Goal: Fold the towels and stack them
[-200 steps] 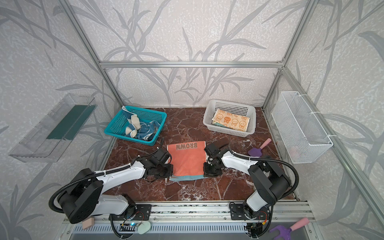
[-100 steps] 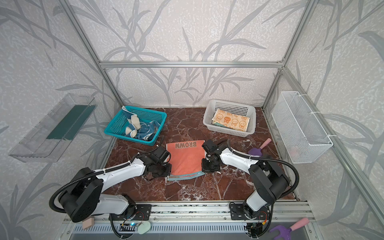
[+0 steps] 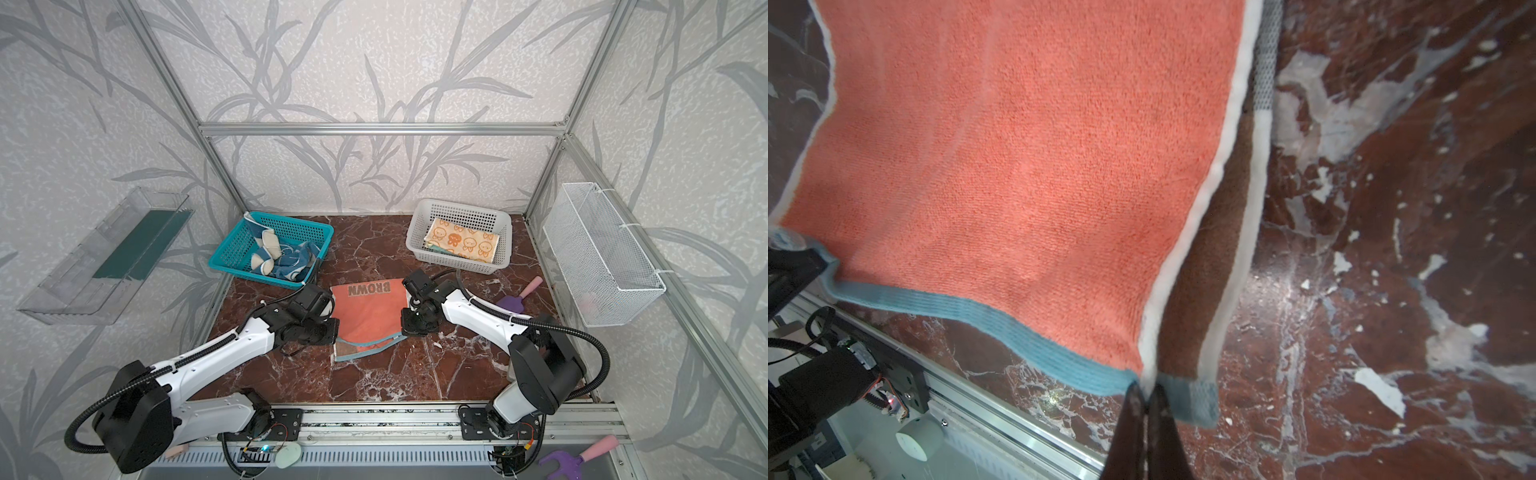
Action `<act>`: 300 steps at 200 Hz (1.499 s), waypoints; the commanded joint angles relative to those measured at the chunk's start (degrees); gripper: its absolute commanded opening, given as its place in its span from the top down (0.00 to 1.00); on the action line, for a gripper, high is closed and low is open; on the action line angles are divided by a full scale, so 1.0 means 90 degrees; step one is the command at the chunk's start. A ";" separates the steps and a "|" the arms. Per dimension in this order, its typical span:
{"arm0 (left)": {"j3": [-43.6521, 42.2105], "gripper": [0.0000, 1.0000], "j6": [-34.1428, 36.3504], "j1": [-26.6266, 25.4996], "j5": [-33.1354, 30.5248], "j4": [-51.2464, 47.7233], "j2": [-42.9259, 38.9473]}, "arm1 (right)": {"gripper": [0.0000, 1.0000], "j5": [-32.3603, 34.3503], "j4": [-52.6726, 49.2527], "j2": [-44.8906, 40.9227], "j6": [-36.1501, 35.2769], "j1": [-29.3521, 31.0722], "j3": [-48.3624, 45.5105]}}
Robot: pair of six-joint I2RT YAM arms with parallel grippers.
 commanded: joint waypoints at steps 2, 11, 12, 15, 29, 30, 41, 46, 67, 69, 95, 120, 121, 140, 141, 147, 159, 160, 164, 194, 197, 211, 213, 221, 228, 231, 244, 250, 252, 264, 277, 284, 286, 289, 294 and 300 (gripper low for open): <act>-0.0073 1.00 0.0012 0.0036 0.0017 -0.0099 0.0136 | 1.00 -0.0054 -0.0200 0.0016 -0.0115 0.0030 -0.0167; -0.0141 1.00 -0.0020 0.0029 0.0082 -0.0006 0.0213 | 1.00 -0.0098 -0.0126 0.0040 -0.0083 0.0029 -0.0258; -0.0150 1.00 -0.0031 0.0033 0.0090 0.0018 0.0222 | 1.00 -0.0103 -0.0122 0.0035 -0.0080 0.0034 -0.0272; -0.0184 1.00 -0.0049 0.0028 0.0120 0.0064 0.0245 | 1.00 -0.0113 -0.0091 0.0047 -0.0071 0.0029 -0.0306; -0.0356 1.00 -0.0128 0.0032 0.0245 0.0313 0.0377 | 0.99 -0.0119 -0.0013 0.0087 -0.0047 0.0030 -0.0429; -0.0370 1.00 -0.0129 0.0035 0.0255 0.0329 0.0382 | 0.98 -0.0114 -0.0012 0.0088 -0.0042 0.0034 -0.0440; -0.0494 1.00 -0.0186 0.0037 0.0315 0.0498 0.0485 | 0.91 -0.0101 0.0004 0.0122 -0.0032 0.0029 -0.0485; -0.0543 1.00 -0.0196 0.0031 0.0335 0.0558 0.0525 | 0.90 -0.0100 0.0016 0.0124 -0.0029 0.0029 -0.0499; -0.0618 1.00 -0.0228 0.0032 0.0399 0.0666 0.0647 | 0.87 -0.0136 0.0084 0.0125 0.0024 0.0029 -0.0523; -0.0618 1.00 -0.0228 0.0028 0.0394 0.0667 0.0649 | 0.87 -0.0150 0.0093 0.0128 0.0030 0.0029 -0.0525; -0.0599 1.00 -0.0225 0.0029 0.0409 0.0697 0.0697 | 0.86 -0.0170 0.0127 0.0148 0.0070 0.0029 -0.0471; -0.0589 1.00 -0.0227 0.0028 0.0429 0.0725 0.0728 | 0.80 -0.0167 0.0179 0.0258 0.0062 0.0033 -0.0473; -0.0589 1.00 -0.0227 0.0028 0.0425 0.0725 0.0728 | 0.79 -0.0172 0.0182 0.0267 0.0062 0.0031 -0.0477; -0.0589 1.00 -0.0228 0.0033 0.0440 0.0739 0.0760 | 0.72 -0.0187 0.0251 0.0404 0.0061 0.0029 -0.0491; -0.0589 1.00 -0.0228 0.0035 0.0440 0.0742 0.0764 | 0.72 -0.0187 0.0252 0.0408 0.0056 0.0029 -0.0490; -0.0595 1.00 -0.0228 0.0029 0.0441 0.0742 0.0755 | 0.71 -0.0188 0.0276 0.0461 0.0051 0.0029 -0.0482; -0.0599 1.00 -0.0229 0.0029 0.0437 0.0741 0.0748 | 0.70 -0.0187 0.0299 0.0554 0.0041 0.0029 -0.0453; -0.0599 1.00 -0.0228 0.0028 0.0434 0.0743 0.0748 | 0.70 -0.0192 0.0300 0.0561 0.0037 0.0029 -0.0452; -0.0600 1.00 -0.0230 0.0030 0.0435 0.0745 0.0748 | 0.70 -0.0187 0.0298 0.0592 0.0027 0.0029 -0.0427; -0.0579 1.00 -0.0215 0.0032 0.0450 0.0721 0.0758 | 0.70 -0.0213 0.0319 0.0799 -0.0042 0.0029 -0.0250; -0.0571 1.00 -0.0214 0.0029 0.0451 0.0718 0.0758 | 0.70 -0.0223 0.0312 0.0823 -0.0046 0.0030 -0.0239; -0.0571 1.00 -0.0201 0.0029 0.0441 0.0697 0.0753 | 0.71 -0.0273 0.0354 0.0890 -0.0056 0.0029 -0.0188; -0.0575 1.00 -0.0204 0.0032 0.0441 0.0689 0.0754 | 0.71 -0.0279 0.0361 0.0898 -0.0056 0.0029 -0.0183; -0.0579 1.00 -0.0189 0.0029 0.0428 0.0678 0.0733 | 0.72 -0.0304 0.0384 0.0951 -0.0056 0.0029 -0.0172; -0.0580 1.00 -0.0196 0.0034 0.0422 0.0667 0.0729 | 0.73 -0.0323 0.0401 0.0974 -0.0064 0.0029 -0.0173; -0.0580 1.00 -0.0198 0.0031 0.0417 0.0667 0.0721 | 0.73 -0.0324 0.0409 0.0987 -0.0067 0.0031 -0.0169; -0.0595 1.00 -0.0210 0.0028 0.0420 0.0669 0.0709 | 0.77 -0.0366 0.0433 0.1016 -0.0062 0.0029 -0.0158; -0.0585 1.00 -0.0208 0.0028 0.0413 0.0667 0.0709 | 0.80 -0.0381 0.0439 0.1000 -0.0057 0.0029 -0.0159; -0.0586 1.00 -0.0208 0.0027 0.0419 0.0662 0.0709 | 0.81 -0.0389 0.0433 0.0993 -0.0056 0.0029 -0.0158; -0.0577 1.00 -0.0208 0.0031 0.0412 0.0639 0.0699 | 0.90 -0.0410 0.0437 0.0952 -0.0056 0.0029 -0.0139; -0.0552 1.00 -0.0213 0.0030 0.0412 0.0595 0.0658 | 0.99 -0.0411 0.0389 0.0862 -0.0056 0.0029 -0.0111; -0.0536 1.00 -0.0209 0.0030 0.0383 0.0549 0.0631 | 1.00 -0.0405 0.0356 0.0804 -0.0065 0.0029 -0.0083; -0.0525 1.00 -0.0208 0.0033 0.0382 0.0538 0.0619 | 1.00 -0.0403 0.0347 0.0786 -0.0066 0.0034 -0.0069; -0.0514 1.00 -0.0203 0.0030 0.0372 0.0517 0.0602 | 1.00 -0.0393 0.0320 0.0748 -0.0066 0.0029 -0.0054; -0.0488 1.00 -0.0199 0.0027 0.0355 0.0471 0.0569 | 1.00 -0.0376 0.0277 0.0690 -0.0080 0.0034 -0.0025; -0.0450 1.00 -0.0189 0.0027 0.0338 0.0410 0.0517 | 1.00 -0.0340 0.0213 0.0621 -0.0094 0.0031 0.0035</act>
